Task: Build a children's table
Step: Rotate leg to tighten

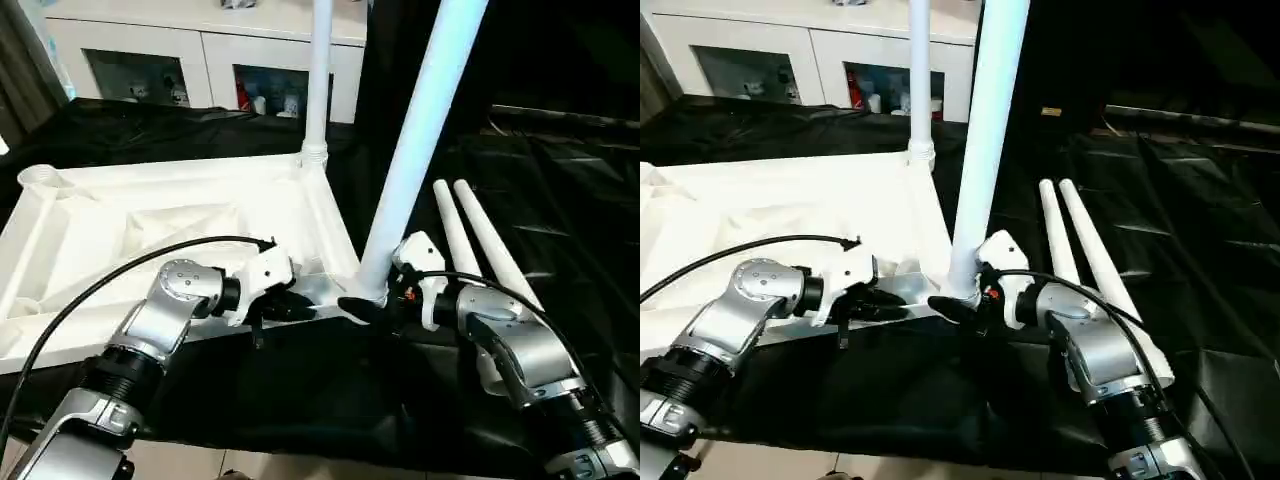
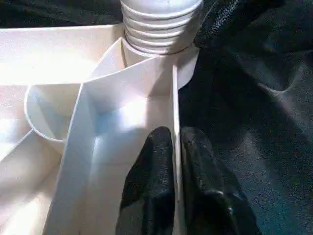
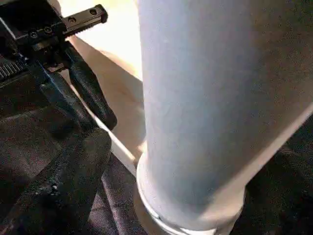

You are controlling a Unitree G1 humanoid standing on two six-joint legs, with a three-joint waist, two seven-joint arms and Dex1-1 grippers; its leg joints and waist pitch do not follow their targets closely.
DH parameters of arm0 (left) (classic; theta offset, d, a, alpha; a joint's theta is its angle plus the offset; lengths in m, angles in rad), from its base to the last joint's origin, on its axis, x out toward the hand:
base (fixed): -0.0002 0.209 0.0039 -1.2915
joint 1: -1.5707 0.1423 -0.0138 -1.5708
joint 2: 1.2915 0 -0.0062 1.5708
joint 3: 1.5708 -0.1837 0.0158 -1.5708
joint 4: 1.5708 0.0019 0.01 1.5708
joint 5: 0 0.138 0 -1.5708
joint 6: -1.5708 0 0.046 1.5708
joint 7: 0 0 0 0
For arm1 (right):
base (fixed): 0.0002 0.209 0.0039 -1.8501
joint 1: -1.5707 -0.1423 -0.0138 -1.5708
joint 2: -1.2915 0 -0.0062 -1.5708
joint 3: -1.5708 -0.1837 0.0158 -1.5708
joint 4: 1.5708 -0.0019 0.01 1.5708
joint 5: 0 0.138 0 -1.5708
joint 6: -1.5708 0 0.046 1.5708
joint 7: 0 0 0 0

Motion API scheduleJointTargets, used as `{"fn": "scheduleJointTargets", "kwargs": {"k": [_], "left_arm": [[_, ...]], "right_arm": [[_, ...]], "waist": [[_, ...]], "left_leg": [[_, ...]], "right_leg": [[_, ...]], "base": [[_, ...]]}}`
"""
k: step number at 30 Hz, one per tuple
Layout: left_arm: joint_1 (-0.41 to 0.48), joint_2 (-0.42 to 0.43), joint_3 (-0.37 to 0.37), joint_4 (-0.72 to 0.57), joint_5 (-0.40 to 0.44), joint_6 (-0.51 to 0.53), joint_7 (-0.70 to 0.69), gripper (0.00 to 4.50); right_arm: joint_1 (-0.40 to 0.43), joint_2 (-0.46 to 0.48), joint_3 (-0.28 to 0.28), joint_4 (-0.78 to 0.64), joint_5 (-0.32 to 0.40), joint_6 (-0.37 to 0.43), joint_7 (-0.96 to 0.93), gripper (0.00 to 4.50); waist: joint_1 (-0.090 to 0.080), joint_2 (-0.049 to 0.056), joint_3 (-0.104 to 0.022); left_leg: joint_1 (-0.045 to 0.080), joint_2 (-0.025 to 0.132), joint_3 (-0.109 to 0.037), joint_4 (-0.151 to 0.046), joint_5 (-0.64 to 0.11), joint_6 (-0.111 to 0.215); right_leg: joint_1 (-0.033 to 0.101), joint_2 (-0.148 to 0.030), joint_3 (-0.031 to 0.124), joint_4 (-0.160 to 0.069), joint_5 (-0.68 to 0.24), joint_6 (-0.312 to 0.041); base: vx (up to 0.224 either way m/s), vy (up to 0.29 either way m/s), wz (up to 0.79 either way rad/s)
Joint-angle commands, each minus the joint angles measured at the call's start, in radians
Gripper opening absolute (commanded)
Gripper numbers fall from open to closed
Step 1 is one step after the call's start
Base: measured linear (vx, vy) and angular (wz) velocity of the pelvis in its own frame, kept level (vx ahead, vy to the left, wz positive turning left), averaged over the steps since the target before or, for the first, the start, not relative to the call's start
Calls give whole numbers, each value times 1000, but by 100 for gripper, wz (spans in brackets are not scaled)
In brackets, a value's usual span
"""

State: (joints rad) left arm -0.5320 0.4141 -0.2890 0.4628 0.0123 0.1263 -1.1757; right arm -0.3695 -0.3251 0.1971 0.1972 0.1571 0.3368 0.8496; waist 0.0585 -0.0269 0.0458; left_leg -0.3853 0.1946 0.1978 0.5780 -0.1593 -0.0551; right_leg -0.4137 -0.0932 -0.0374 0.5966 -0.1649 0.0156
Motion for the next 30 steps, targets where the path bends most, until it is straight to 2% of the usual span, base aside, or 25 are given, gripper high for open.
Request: {"fn": "scheduleJointTargets", "kwargs": {"k": [1,11,16,17,20,22,30], "left_arm": [[1,-2,-10,-5,-8,20,-11,9],[11,-1,-17,-15,-10,20,-17,5],[11,1,-17,-18,-14,26,-19,5],[11,1,-17,-18,-14,26,-20,0],[13,1,-18,-18,-15,27,-20,0],[13,0,-17,-19,-16,27,-21,0],[13,0,-14,-15,-20,29,-19,0]], "right_arm": [[13,-18,19,-3,-20,-1,0,428],[-10,-3,15,64,-52,-30,-49,428],[-19,17,-5,90,-38,-43,-57,428],[-20,21,-8,92,-34,-44,-56,400],[-22,33,-24,98,-11,-42,-49,393],[-22,35,-25,103,-6,-45,-43,358],[-19,40,-22,122,-4,-57,-34,295]], "waist": [[2,0,-64],[1,0,-66],[1,2,-66],[1,2,-66],[0,1,-67],[1,2,-67],[1,2,-66]], "left_leg": [[23,30,-11,-65,-252,11],[23,29,-11,-63,-245,7],[25,29,-11,-62,-252,9],[24,29,-11,-62,-250,9],[24,29,-11,-62,-247,12],[25,29,-11,-62,-246,12],[24,29,-11,-62,-249,11]], "right_leg": [[44,-37,28,-58,-192,-215],[45,-36,28,-57,-182,-218],[44,-36,28,-58,-186,-220],[45,-36,28,-57,-181,-220],[45,-35,28,-56,-171,-223],[45,-35,28,-55,-168,-224],[45,-36,28,-56,-187,-221]], "base": [[0,0,0],[0,0,0],[0,0,0],[0,0,0],[0,0,0],[0,0,0],[0,0,0]]}}
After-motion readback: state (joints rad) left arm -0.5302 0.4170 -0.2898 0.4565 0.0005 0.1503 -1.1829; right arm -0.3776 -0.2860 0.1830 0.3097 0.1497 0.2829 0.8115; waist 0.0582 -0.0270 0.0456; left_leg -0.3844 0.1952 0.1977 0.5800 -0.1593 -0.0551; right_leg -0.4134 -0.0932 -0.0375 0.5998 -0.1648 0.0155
